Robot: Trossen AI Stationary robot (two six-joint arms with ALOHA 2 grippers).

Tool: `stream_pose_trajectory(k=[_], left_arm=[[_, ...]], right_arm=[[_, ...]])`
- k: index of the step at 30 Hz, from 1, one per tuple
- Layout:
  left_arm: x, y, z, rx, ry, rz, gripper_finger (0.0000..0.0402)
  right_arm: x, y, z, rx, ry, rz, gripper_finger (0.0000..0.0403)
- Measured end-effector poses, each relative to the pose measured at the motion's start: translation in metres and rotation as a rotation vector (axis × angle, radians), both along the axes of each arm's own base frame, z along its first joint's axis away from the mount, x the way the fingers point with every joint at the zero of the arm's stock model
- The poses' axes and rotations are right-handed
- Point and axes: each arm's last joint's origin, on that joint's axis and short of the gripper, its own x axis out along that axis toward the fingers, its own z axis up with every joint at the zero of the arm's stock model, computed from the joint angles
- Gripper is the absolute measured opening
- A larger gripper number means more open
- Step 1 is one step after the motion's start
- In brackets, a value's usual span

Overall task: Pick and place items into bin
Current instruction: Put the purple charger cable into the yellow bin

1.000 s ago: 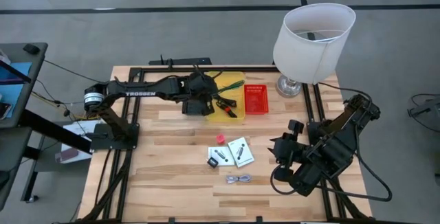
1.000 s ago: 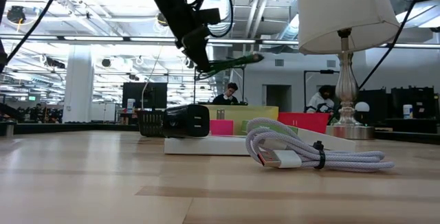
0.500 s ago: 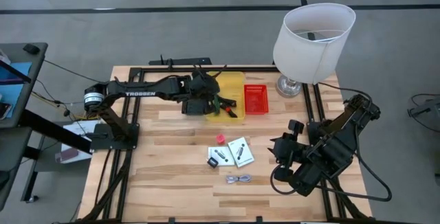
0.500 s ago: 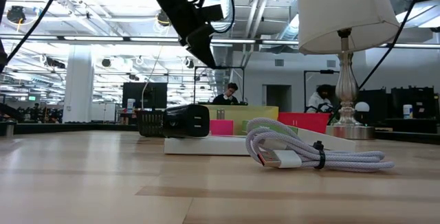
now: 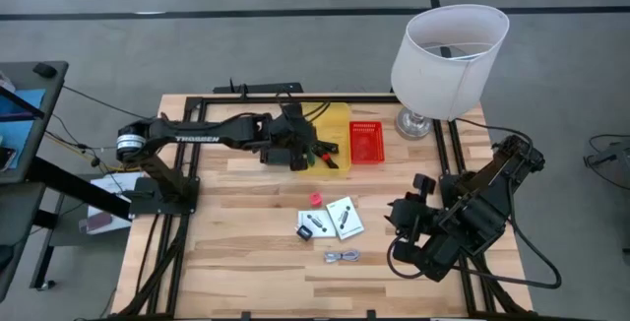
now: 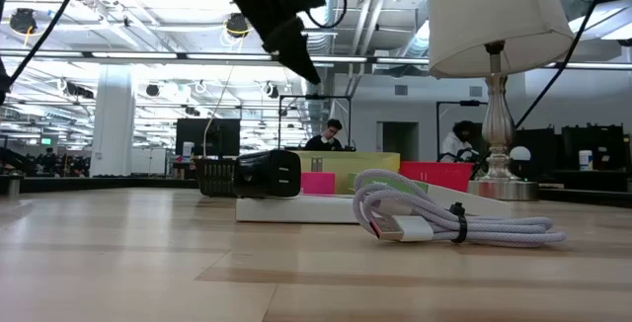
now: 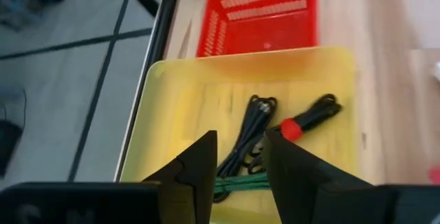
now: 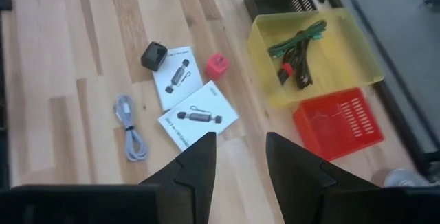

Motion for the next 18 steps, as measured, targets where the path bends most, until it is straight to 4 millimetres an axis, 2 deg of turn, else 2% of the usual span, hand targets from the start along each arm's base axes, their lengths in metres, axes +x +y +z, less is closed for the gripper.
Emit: stream_pose_trajectory(k=[4, 8, 13, 18], left_arm=[[-0.01, -0.019, 0.014, 0.006, 0.002, -0.052, 0.0112], [-0.027, -0.038, 0.028, -0.026, 0.013, -0.079, 0.0112], [-0.055, -0.06, 0.047, -0.1, 0.023, -0.139, 0.0112], [-0.087, -0.077, 0.074, -0.178, -0.065, -0.204, 0.0112]], right_arm=[[0.003, 0.002, -0.003, 0.023, -0.009, -0.047, 0.0123], [0.014, 0.011, -0.018, -0.006, 0.027, -0.064, 0.0127], [0.036, 0.028, -0.05, -0.082, 0.101, -0.074, 0.0151], [0.056, 0.043, -0.088, -0.162, 0.17, -0.101, 0.0189]])
